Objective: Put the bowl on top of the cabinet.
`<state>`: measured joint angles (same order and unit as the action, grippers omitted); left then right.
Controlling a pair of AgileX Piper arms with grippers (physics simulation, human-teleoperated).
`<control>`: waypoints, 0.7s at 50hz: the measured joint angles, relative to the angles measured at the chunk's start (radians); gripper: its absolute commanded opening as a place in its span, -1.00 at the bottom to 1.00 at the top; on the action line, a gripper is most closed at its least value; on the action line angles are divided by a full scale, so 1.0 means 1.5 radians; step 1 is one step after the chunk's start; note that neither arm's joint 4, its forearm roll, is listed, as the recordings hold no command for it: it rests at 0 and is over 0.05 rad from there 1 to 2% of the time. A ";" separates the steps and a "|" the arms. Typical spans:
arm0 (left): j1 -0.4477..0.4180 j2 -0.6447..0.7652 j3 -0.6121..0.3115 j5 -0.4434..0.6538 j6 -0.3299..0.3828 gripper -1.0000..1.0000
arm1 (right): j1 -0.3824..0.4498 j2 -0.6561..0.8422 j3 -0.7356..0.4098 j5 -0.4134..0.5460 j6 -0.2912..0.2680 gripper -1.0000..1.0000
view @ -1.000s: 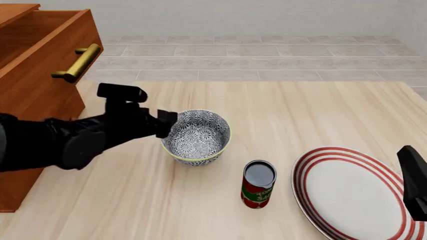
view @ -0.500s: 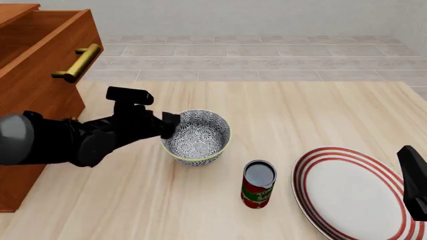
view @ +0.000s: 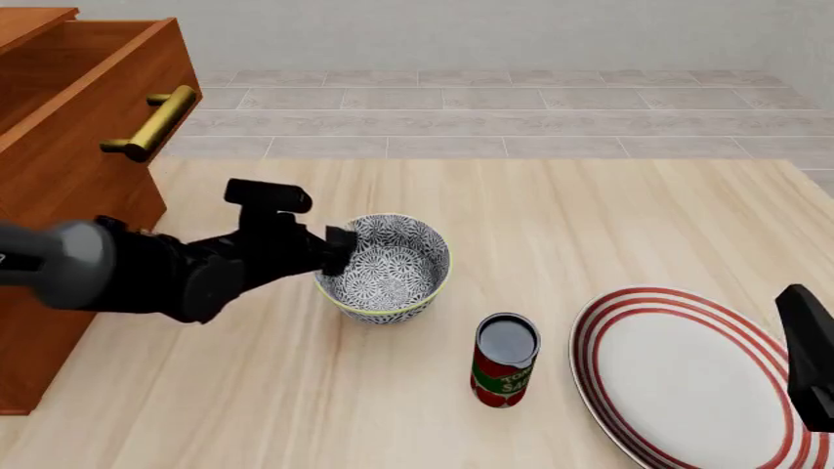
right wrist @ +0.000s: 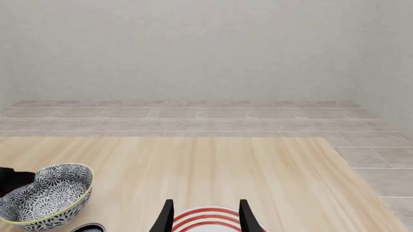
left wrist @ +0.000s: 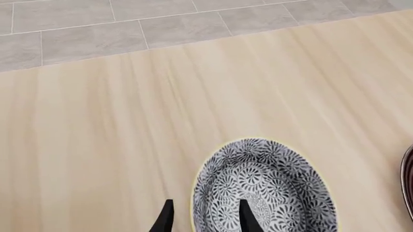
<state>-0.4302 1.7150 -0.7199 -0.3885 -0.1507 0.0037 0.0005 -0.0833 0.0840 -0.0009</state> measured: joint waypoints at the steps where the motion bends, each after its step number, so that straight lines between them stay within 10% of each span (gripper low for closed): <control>1: 0.000 0.003 -0.001 -0.001 0.000 1.00 | 0.000 0.000 0.000 0.000 0.000 1.00; 18: -0.003 0.051 -0.013 -0.024 0.001 1.00 | 0.000 0.000 0.000 0.000 0.000 1.00; 19: -0.003 0.054 -0.013 -0.025 0.002 -1.00 | 0.000 0.000 0.000 0.000 0.000 1.00; 35: -0.004 0.049 -0.003 -0.048 0.004 -1.00 | 0.000 0.000 0.000 0.000 0.000 1.00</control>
<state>-0.4365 1.7878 -0.7246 -0.4606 -0.1444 0.0037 0.0005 -0.0833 0.0840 -0.0009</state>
